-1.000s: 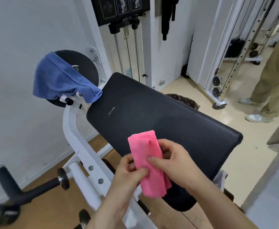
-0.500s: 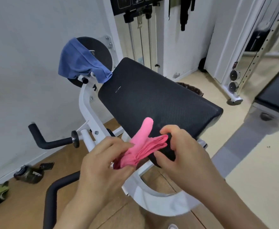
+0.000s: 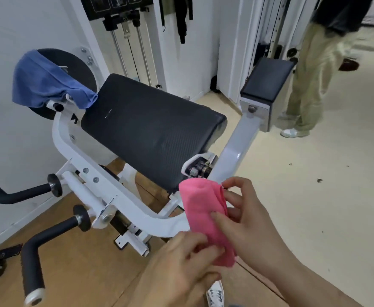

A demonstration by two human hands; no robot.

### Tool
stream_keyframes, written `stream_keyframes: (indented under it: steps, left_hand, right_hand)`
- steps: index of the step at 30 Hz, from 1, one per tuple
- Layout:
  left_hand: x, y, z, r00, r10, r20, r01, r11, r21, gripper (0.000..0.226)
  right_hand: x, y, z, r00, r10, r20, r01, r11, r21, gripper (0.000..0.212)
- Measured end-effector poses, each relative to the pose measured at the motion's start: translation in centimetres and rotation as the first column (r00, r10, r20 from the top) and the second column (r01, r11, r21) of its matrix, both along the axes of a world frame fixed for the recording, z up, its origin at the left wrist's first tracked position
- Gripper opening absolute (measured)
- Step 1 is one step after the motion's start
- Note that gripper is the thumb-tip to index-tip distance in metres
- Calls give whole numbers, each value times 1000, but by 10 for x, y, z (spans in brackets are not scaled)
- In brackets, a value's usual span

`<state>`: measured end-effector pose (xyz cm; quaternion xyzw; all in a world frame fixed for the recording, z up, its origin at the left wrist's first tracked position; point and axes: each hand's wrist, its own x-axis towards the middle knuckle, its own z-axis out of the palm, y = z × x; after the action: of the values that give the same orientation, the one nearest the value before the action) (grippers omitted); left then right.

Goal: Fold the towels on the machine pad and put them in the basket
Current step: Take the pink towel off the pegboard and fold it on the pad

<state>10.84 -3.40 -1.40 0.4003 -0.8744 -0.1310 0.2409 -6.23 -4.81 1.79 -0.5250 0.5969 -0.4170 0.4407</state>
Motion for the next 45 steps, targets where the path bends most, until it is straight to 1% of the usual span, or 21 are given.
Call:
stream_keyframes:
  steps: [1,3,4,6,8,10,12,15,17,22,23,25,26,28,31,33,35,37,39,41,45]
  left_hand:
    - [-4,0,2,999,0,-51,-2,999,-36,21]
    - [-13,-5,16,965,126,-228,-131,991,-8,22]
    - [-20,-10,24,939,198,-281,-195,980,37,30]
    - [-40,-21,37,921,281,-270,-252,958,137,59]
    - [-66,-33,42,931,242,-274,-164,947,277,74]
    - [-99,-47,42,923,216,-319,-72,910,407,75]
    - [-137,-60,40,899,229,-373,-17,870,493,72]
    - [-202,-77,38,885,244,-396,-9,861,509,70]
    - [-249,-89,38,891,242,-385,-11,858,513,69]
    - [-348,-123,33,906,215,-364,64,782,620,68]
    - [-363,-129,33,904,213,-369,71,778,624,66]
    - [-388,-143,35,896,216,-388,75,788,612,65]
    - [-398,-152,35,894,210,-396,75,801,594,66]
    - [-416,-173,36,893,193,-407,77,825,560,64]
    - [-434,-217,32,873,210,-439,68,840,538,55]
    - [-446,-249,24,850,254,-461,42,840,541,41]
    - [-455,-283,15,824,310,-475,1,837,548,30]
    - [-462,-316,8,817,347,-459,-66,849,525,26]
    - [-468,-351,0,818,406,-407,-179,853,490,25]
    - [-473,-380,-6,804,471,-363,-288,842,456,26]
    - [-481,-432,-10,788,542,-292,-423,821,383,26]
  right_hand:
    - [-10,5,2,999,0,-43,-1,999,-36,43]
    - [-31,13,9,994,10,-113,-21,995,-94,42]
    - [-42,16,12,991,19,-132,-35,993,-115,40]
    - [-61,20,17,987,29,-159,-55,986,-161,37]
    - [-81,20,19,980,33,-196,-76,974,-215,35]
    - [-105,16,18,969,40,-243,-102,963,-250,35]
    - [-136,9,18,954,46,-296,-128,956,-263,38]
    - [-195,-5,21,933,103,-344,-211,933,-292,47]
    - [-238,-20,17,902,160,-402,-289,914,-284,47]
    - [-343,-58,-3,840,207,-502,-352,912,-211,58]
    - [-359,-64,-3,845,222,-486,-345,921,-179,55]
    - [-393,-81,0,891,229,-392,-293,949,-111,47]
    - [-410,-93,2,903,233,-362,-278,958,-77,48]
    - [-443,-121,5,867,301,-396,-315,949,32,54]
    - [-486,-172,5,760,412,-503,-374,910,181,52]
    - [-507,-210,2,673,419,-609,-394,900,184,42]
    - [-521,-250,1,661,424,-619,-408,895,177,30]
    - [-528,-293,1,631,409,-659,-415,896,158,20]
    - [-529,-339,5,579,391,-716,-423,894,147,11]
    - [-526,-381,6,535,354,-767,-436,893,108,11]
    - [-520,-458,0,421,205,-884,-479,877,-24,25]
